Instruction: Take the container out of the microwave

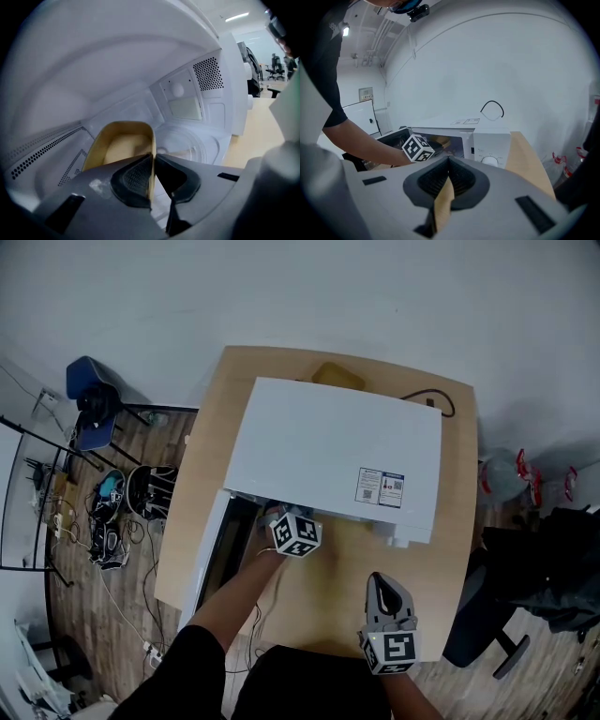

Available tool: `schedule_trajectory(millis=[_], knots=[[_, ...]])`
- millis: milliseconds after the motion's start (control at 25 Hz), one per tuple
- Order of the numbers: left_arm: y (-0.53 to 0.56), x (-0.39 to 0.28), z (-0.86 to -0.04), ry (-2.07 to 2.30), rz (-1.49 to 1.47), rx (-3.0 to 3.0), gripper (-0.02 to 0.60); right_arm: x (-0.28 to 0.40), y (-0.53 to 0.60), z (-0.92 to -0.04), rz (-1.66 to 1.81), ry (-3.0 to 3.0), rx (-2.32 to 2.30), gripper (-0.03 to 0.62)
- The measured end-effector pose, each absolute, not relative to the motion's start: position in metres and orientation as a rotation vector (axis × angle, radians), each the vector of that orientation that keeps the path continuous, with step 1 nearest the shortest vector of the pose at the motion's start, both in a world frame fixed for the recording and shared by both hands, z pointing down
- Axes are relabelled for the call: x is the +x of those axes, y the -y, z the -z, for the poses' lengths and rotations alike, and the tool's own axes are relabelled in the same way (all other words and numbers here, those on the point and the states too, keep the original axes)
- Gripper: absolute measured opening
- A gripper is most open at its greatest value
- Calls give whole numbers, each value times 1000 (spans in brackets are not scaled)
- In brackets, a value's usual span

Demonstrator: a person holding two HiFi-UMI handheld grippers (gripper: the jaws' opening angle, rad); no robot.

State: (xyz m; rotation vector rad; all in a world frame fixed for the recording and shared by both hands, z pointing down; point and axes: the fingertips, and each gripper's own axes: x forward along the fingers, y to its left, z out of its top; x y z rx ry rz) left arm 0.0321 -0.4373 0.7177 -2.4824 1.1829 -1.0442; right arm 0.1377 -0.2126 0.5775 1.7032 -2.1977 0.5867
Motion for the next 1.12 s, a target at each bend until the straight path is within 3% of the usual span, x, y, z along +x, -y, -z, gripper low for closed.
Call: schedule_trajectory(millis=[640,1120], knots=[[378,21,-696,-1089,1001,-2507,28,114,177,-564,-554,2238,1704,57],[300,8,-676,-1035,942,-2570,28,134,141,-543,-493,2198,1854,57]])
